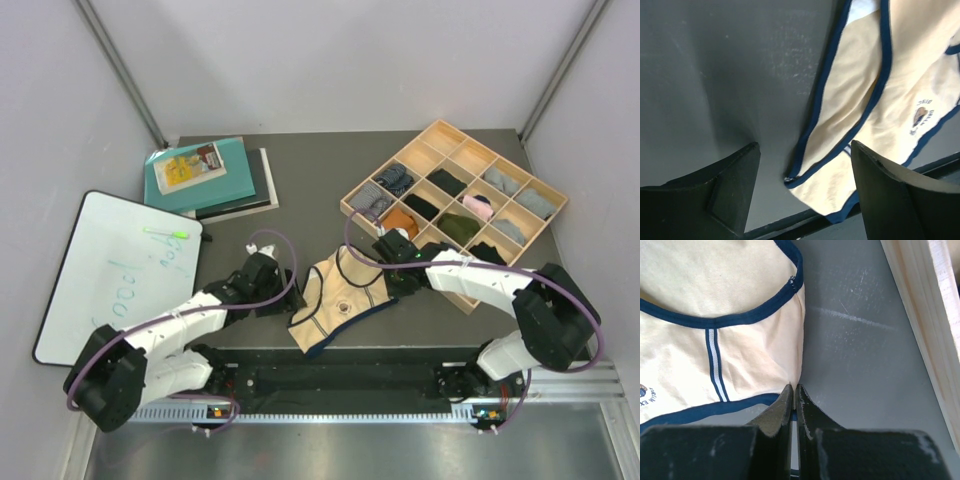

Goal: Roll the underwear
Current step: Flatten out the underwear at the center of the board.

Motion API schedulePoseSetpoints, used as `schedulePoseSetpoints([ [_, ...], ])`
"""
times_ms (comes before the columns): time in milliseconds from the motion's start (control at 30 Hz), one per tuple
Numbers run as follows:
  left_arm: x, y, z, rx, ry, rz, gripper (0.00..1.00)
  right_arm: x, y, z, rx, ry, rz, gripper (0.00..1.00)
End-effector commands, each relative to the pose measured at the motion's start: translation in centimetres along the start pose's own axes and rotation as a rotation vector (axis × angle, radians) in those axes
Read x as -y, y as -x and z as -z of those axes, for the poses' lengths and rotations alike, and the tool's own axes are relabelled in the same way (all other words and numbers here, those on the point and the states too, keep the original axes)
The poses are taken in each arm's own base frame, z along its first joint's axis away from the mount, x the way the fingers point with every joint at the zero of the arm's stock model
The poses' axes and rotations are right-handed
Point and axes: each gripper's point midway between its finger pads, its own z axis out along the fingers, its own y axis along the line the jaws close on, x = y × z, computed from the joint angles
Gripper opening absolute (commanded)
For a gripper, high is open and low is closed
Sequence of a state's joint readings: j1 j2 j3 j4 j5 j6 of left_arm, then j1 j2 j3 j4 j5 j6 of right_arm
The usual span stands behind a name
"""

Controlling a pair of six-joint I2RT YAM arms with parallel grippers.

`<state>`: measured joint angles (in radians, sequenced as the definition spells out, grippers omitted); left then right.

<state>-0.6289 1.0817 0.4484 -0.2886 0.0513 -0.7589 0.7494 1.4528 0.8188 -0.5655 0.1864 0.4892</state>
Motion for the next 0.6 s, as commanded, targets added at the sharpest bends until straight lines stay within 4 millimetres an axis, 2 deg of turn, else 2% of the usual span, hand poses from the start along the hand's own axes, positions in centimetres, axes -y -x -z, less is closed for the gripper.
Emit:
schedulePoseSetpoints([
  [0, 0.0, -0.5, -0.8, -0.022, 0.006, 0.005, 0.77, -0.2, 1.6, 0.7, 0.065, 0.024, -0.025, 0.02],
  [167, -0.5, -1.7, -1.5, -0.071, 0.029, 0.008, 0.73, -0.3, 1.3, 0.7, 0.063, 0.031, -0.029, 0.02],
  [300, -0.1, -2.6, -2.0, -0.097, -0.006, 0.018, 0.62, -0.3, 1.3, 0.6, 0.065, 0.037, -0.032, 0.02],
  [567, 0.1, -3.8, -2.0, -0.131, -0.019, 0.033, 0.54, -0.4, 1.1, 0.8, 0.071, 0.049, -0.040, 0.02],
])
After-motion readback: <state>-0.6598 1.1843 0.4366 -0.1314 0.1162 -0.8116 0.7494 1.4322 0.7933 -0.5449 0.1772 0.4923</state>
